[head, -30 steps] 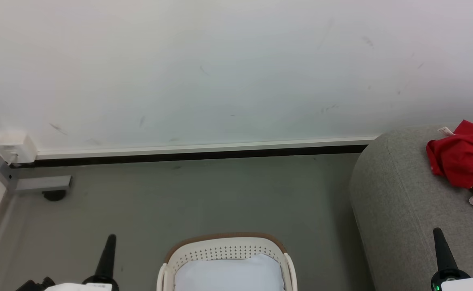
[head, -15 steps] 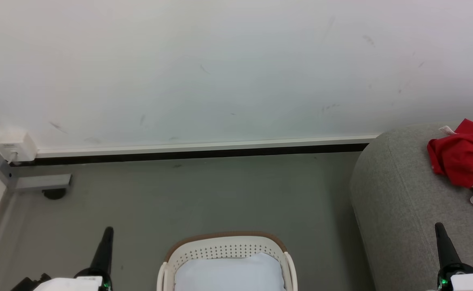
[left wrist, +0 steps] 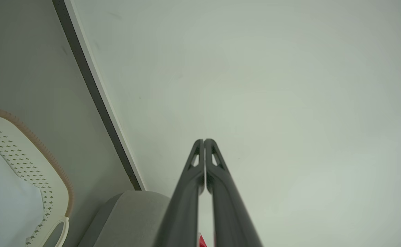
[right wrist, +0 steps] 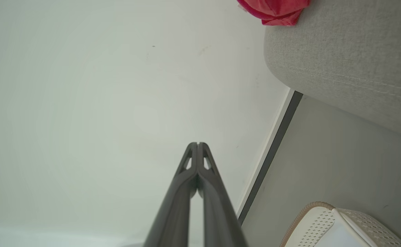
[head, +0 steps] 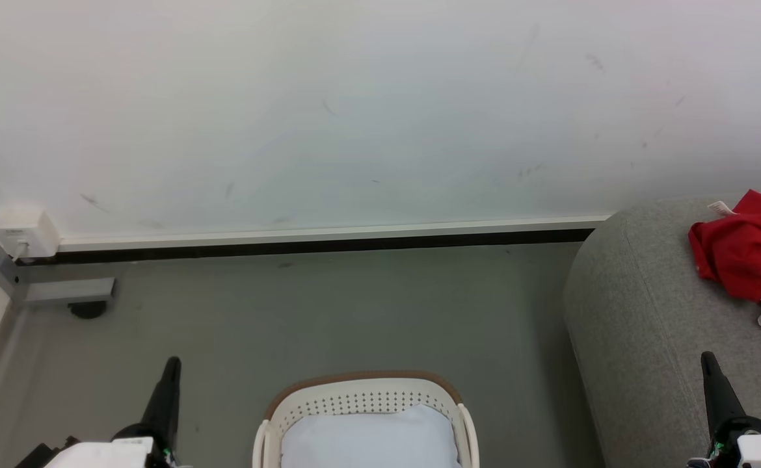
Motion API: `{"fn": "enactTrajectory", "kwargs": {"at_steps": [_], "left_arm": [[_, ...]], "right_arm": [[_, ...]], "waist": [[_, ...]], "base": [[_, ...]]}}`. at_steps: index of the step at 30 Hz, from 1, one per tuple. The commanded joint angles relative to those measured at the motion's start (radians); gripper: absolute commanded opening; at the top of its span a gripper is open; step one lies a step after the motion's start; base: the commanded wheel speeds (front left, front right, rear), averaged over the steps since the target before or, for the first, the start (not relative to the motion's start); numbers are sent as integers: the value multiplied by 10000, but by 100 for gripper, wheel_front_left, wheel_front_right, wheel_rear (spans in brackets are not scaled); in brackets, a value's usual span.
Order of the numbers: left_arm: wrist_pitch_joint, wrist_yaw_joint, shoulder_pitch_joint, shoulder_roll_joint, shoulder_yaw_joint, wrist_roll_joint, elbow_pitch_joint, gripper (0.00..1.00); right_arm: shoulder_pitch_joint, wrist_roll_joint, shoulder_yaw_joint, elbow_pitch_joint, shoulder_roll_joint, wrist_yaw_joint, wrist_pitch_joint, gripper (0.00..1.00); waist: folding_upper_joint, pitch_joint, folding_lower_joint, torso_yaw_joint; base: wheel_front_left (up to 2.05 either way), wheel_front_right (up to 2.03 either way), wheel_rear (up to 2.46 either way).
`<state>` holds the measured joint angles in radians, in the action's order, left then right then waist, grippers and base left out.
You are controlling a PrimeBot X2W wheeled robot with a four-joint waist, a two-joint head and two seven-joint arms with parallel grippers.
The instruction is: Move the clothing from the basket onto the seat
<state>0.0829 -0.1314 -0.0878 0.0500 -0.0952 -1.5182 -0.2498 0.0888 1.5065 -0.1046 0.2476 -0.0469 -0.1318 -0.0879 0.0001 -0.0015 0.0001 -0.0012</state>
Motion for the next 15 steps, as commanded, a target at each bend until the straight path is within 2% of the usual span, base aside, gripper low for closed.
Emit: {"fn": "enactTrajectory", "kwargs": {"at_steps": [1,15], "left_arm": [[46,12,-153,94,-59,-193,45,0],[300,14,-255,91,-155,-1061,63,0]], "right_arm": [[150,231,-43,-62,-72,18,-64,0],[267,1096,-115,-49,-74,21,-292,0]], "waist": [[-1,4,-1,1],[-1,46,-1,12]], "base": [[0,0,0],[0,0,0]]}}
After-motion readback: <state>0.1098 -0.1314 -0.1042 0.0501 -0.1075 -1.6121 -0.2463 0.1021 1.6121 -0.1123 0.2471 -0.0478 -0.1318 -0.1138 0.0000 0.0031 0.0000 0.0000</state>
